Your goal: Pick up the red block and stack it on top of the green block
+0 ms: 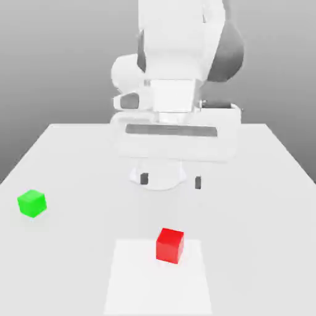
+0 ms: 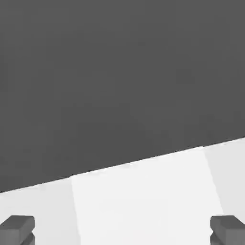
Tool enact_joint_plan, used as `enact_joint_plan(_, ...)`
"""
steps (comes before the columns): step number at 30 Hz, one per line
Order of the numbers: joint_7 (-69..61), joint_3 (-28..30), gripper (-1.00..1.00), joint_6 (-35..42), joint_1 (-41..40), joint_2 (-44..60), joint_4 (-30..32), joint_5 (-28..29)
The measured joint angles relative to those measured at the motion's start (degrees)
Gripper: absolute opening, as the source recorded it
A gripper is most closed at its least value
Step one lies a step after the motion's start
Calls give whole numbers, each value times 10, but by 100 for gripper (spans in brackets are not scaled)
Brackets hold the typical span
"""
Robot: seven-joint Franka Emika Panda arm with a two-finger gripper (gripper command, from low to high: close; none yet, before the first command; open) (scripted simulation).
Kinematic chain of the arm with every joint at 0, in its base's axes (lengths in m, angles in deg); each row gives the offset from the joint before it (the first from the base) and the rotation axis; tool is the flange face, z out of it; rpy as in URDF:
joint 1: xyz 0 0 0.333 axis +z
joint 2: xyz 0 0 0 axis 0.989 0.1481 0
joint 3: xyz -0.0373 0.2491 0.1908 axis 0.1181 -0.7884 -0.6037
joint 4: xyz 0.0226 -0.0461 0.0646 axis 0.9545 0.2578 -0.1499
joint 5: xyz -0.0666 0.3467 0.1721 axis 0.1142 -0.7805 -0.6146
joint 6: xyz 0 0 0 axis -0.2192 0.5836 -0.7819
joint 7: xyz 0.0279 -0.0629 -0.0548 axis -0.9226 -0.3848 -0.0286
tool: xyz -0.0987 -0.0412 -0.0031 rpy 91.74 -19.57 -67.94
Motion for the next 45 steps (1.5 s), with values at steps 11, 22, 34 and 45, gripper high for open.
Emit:
enact_joint_plan(11, 86, 41, -100, -185, 31, 234, 33, 66)
enact_joint_plan(22, 56, 20, -100, -110, 23, 145, 45, 23)
enact_joint_plan(34, -110, 159, -100, -18, -122, 65, 28, 43)
enact_joint_plan(45, -297, 347, -100, 28, -291, 49, -4, 90)
